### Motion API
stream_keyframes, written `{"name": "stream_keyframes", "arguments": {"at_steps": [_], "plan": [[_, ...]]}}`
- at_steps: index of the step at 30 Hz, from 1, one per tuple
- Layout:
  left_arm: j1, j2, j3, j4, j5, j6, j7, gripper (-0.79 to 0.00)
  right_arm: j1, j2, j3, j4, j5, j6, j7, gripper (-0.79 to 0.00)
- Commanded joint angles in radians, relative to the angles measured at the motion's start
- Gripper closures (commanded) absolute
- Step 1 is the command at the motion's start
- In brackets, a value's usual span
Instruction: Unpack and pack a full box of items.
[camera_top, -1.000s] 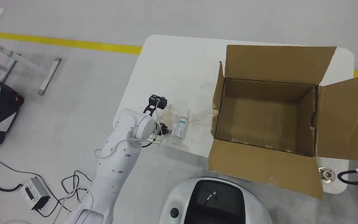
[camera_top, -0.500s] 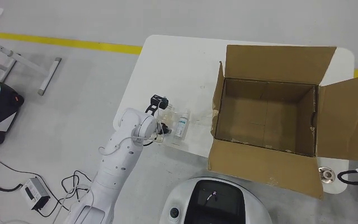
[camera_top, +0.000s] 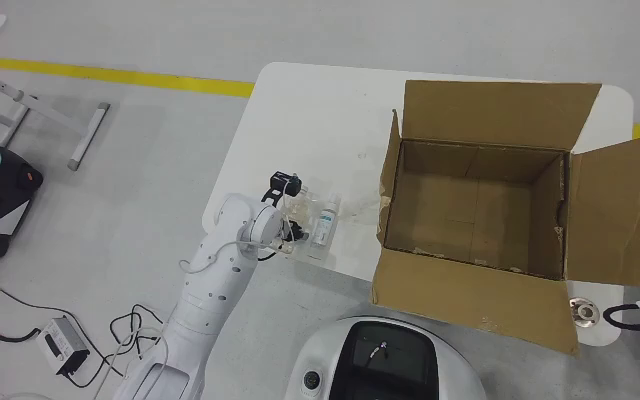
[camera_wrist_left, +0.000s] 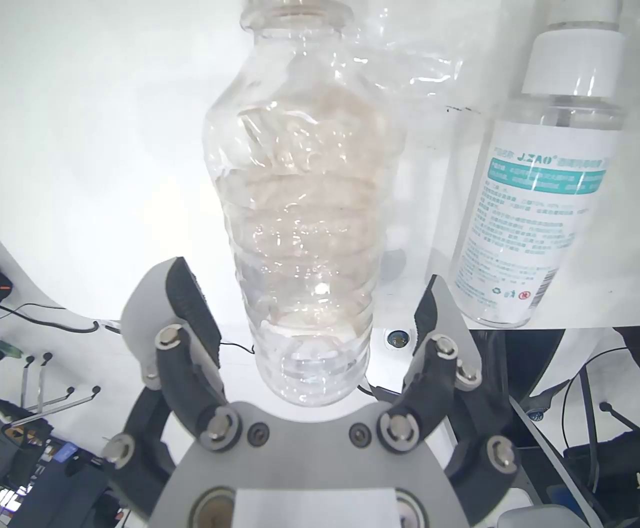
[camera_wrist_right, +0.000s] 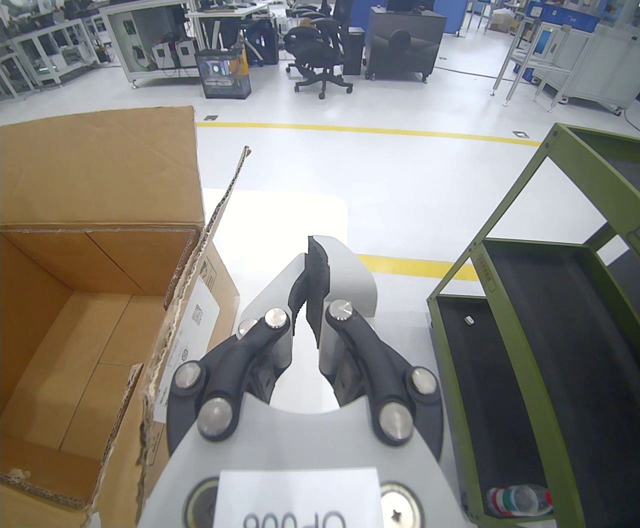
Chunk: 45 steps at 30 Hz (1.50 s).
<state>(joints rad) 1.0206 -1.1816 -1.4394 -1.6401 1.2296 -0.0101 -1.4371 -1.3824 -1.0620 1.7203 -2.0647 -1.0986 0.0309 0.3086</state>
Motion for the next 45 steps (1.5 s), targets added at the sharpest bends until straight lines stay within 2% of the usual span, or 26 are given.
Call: {"name": "stream_keyframes", "arguments": {"at_steps": [1, 5, 10, 12, 13, 14, 20, 28, 35, 39, 45], "plan": [[-0.003, 0.001, 0.001, 0.007, -0.001, 0.001, 0.004, -0.739, 0.000, 0.000, 0.000, 0.000, 0.000, 0.000, 0.000, 0.000], [-0.010, 0.002, 0.005, 0.019, 0.000, 0.001, 0.007, -0.677, 0.000, 0.000, 0.000, 0.000, 0.000, 0.000, 0.000, 0.000], [-0.015, 0.003, 0.012, 0.027, -0.003, 0.000, 0.009, -0.311, 0.000, 0.000, 0.000, 0.000, 0.000, 0.000, 0.000, 0.000], [-0.016, 0.003, 0.015, 0.028, -0.003, 0.000, 0.011, -0.225, 0.000, 0.000, 0.000, 0.000, 0.000, 0.000, 0.000, 0.000], [-0.016, 0.004, 0.016, 0.028, -0.006, 0.000, 0.012, -0.092, 0.000, 0.000, 0.000, 0.000, 0.000, 0.000, 0.000, 0.000], [-0.016, 0.004, 0.017, 0.026, -0.006, -0.001, 0.013, -0.003, 0.000, 0.000, 0.000, 0.000, 0.000, 0.000, 0.000, 0.000], [-0.013, 0.008, -0.001, -0.042, -0.013, 0.001, 0.016, 0.000, 0.000, 0.000, 0.000, 0.000, 0.000, 0.000, 0.000, 0.000], [-0.047, 0.018, -0.075, -0.260, -0.059, 0.022, -0.028, 0.000, 0.000, 0.000, 0.000, 0.000, 0.000, 0.000, 0.000, 0.000], [-0.185, 0.021, -0.143, -0.490, -0.206, 0.073, -0.033, 0.000, 0.000, 0.000, 0.000, 0.000, 0.000, 0.000, 0.000, 0.000], [-0.268, 0.021, -0.152, -0.567, -0.310, 0.113, -0.037, 0.000, 0.000, 0.000, 0.000, 0.000, 0.000, 0.000, 0.000, 0.000], [-0.359, 0.020, -0.143, -0.626, -0.453, 0.192, -0.026, 0.000, 0.000, 0.000, 0.000, 0.000, 0.000, 0.000, 0.000, 0.000]]}}
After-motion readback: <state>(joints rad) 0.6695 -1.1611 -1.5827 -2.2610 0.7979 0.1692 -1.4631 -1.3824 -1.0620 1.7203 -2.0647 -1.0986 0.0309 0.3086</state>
